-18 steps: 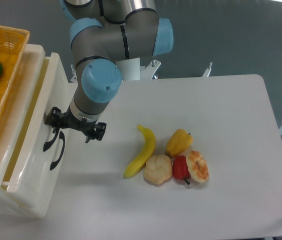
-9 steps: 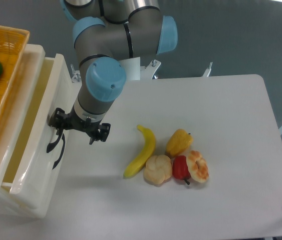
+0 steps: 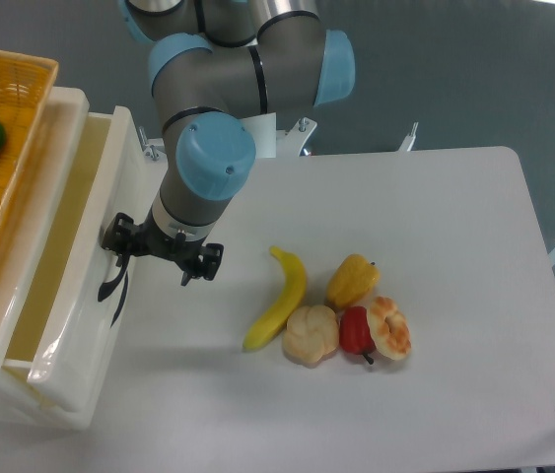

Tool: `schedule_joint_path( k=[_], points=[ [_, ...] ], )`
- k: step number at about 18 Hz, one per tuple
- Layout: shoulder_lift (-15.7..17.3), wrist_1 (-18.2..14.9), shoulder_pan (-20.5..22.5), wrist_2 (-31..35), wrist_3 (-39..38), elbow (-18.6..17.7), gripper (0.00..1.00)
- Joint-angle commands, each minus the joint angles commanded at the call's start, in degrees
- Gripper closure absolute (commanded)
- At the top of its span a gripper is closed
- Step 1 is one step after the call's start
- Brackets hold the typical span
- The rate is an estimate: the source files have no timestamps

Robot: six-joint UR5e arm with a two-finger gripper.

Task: Slide open the top white drawer
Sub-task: 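Pull the upper drawer handle outward, sliding the drawer open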

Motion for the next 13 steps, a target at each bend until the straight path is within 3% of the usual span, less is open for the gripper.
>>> schedule_joint_path(
  k=[13],
  points=[
    [-0.4,0.4,0.7,0.3,1.1,0.6,0.0]
  ],
)
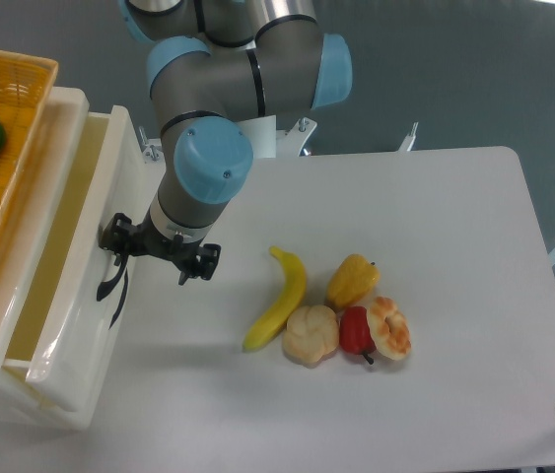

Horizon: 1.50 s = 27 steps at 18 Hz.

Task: Slide open the top white drawer
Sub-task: 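Pull the upper drawer handle outward, sliding the drawer open, then keep pulling the drawer out along its runners to full extension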

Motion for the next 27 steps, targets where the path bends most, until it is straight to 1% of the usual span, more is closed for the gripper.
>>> schedule_joint_path(
  k=[3,5,6,10,27],
  points=[
    [0.0,0.0,0.2,0.3,0.1,0.0,0.0],
    [0.1,0.0,0.2,3.1,0.2,0.0,0.0],
    [0.1,0.0,0.2,3.4,0.2,0.0,0.0],
    [0.2,0.0,0.4,3.4,0.3,0.0,0.0],
    [0.7,-0.1,5.3,3.5,4.8,0.2,0.0]
  ],
)
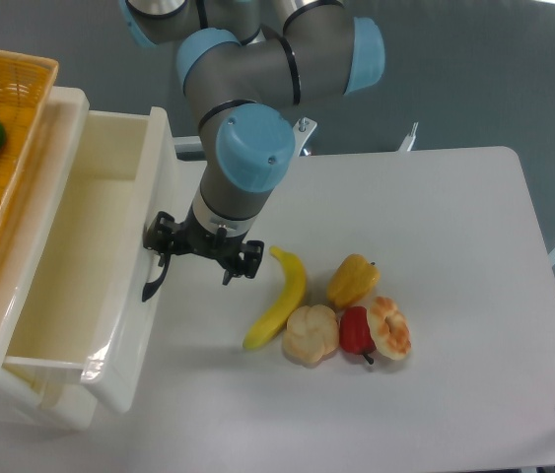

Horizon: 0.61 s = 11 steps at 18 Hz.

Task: Slide open the top white drawer
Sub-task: 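Keep pulling the drawer out along its runners to full extension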

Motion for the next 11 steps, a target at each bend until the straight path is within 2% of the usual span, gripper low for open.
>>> schedule_joint_path(
  k=[11],
  points=[
    [0.0,-0.1,2.5,0.0,2.4,0.7,0.0]
  ],
)
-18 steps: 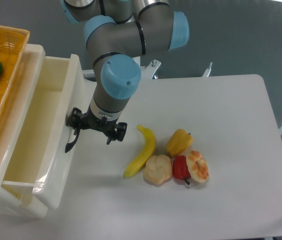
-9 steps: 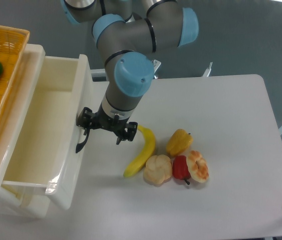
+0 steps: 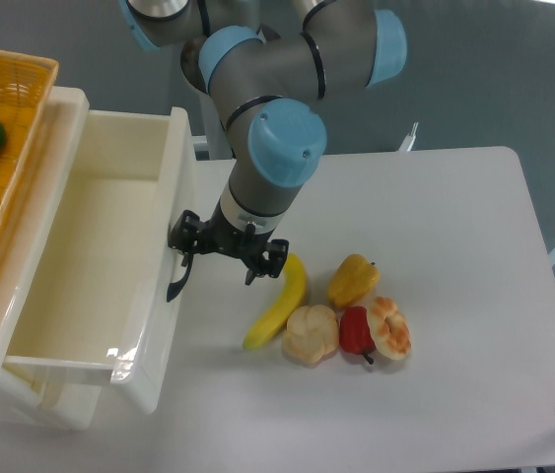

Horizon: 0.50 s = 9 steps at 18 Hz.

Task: Slide open the top white drawer
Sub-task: 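Keep pulling the drawer out along its runners to full extension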

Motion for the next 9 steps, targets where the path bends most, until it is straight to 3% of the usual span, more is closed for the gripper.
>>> schedule_joint_path(
  k=[9],
  points=[
    [-0.1,-0.1,1.4,0.1,1.6,0.2,0.0]
  ],
)
